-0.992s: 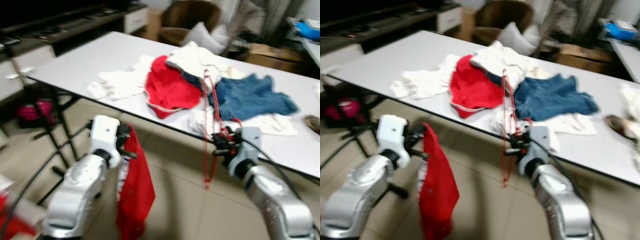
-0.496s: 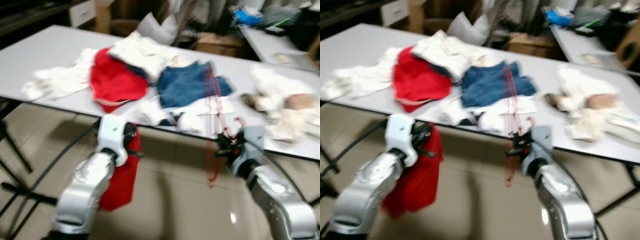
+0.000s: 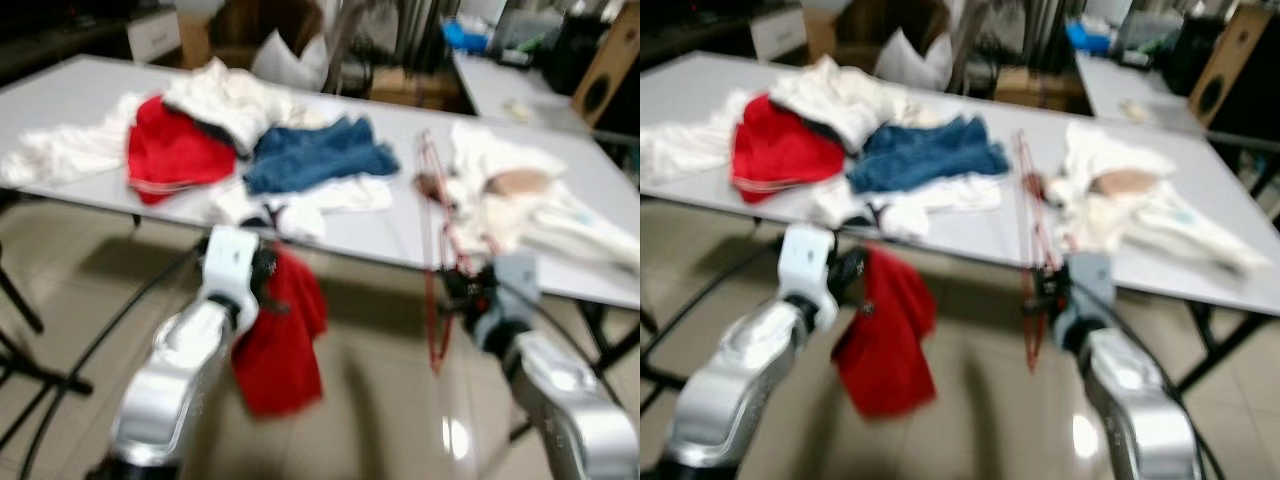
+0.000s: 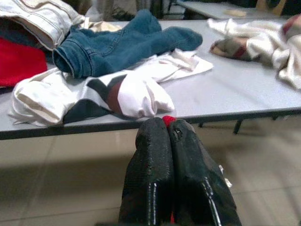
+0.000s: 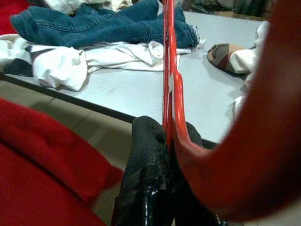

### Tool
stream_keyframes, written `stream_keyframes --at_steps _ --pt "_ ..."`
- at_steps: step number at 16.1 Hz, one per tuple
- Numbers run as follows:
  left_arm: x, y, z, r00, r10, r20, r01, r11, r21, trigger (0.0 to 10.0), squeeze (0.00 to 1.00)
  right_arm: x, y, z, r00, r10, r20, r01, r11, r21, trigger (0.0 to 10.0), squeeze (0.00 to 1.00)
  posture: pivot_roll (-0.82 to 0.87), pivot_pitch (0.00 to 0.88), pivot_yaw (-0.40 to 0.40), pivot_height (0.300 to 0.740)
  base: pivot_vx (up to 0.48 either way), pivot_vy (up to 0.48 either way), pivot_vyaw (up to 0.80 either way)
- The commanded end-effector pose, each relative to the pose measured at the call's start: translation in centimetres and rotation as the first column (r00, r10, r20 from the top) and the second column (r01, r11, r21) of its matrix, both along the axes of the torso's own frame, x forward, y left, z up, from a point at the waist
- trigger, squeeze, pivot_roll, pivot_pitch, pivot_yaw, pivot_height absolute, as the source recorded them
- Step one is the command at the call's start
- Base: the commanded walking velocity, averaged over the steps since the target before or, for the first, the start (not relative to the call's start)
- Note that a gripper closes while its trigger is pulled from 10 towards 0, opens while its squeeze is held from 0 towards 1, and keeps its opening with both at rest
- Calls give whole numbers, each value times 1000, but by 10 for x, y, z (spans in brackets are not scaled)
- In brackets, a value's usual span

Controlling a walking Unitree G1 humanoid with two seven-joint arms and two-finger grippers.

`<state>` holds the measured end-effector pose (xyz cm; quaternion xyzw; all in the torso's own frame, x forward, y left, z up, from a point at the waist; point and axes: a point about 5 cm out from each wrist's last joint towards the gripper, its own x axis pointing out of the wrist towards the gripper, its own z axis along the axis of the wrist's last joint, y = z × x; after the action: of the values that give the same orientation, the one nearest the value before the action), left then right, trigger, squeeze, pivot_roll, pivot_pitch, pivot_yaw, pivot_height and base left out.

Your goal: Hang hanger

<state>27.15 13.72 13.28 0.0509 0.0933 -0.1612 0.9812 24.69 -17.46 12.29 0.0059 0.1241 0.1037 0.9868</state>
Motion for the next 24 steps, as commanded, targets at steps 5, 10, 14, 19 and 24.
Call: stream_keyframes --at_steps 5,10,14,19,24 --pt "17 0 15 997 21 69 -18 999 -32 10000 0 -2 -3 6 999 -33 40 33 999 8 10000 0 -184 0 23 740 0 -288 0" --pt "19 6 17 993 68 92 -60 995 -84 10000 0 0 -1 8 998 33 47 -32 999 -18 10000 0 -169 0 10 740 0 0 0" --pt "18 6 19 992 72 101 -60 992 -112 10000 0 4 5 12 996 79 48 -78 997 -15 10000 0 -176 0 17 740 61 0 -117" --pt "33 15 36 985 70 156 -54 993 -103 10000 0 9 4 21 988 114 101 -113 993 -20 10000 0 -170 0 19 740 336 0 -320" --pt "46 25 60 972 70 225 -51 995 -90 10000 0 16 3 34 961 253 116 -247 967 -58 10000 0 -148 0 5 740 359 0 0"
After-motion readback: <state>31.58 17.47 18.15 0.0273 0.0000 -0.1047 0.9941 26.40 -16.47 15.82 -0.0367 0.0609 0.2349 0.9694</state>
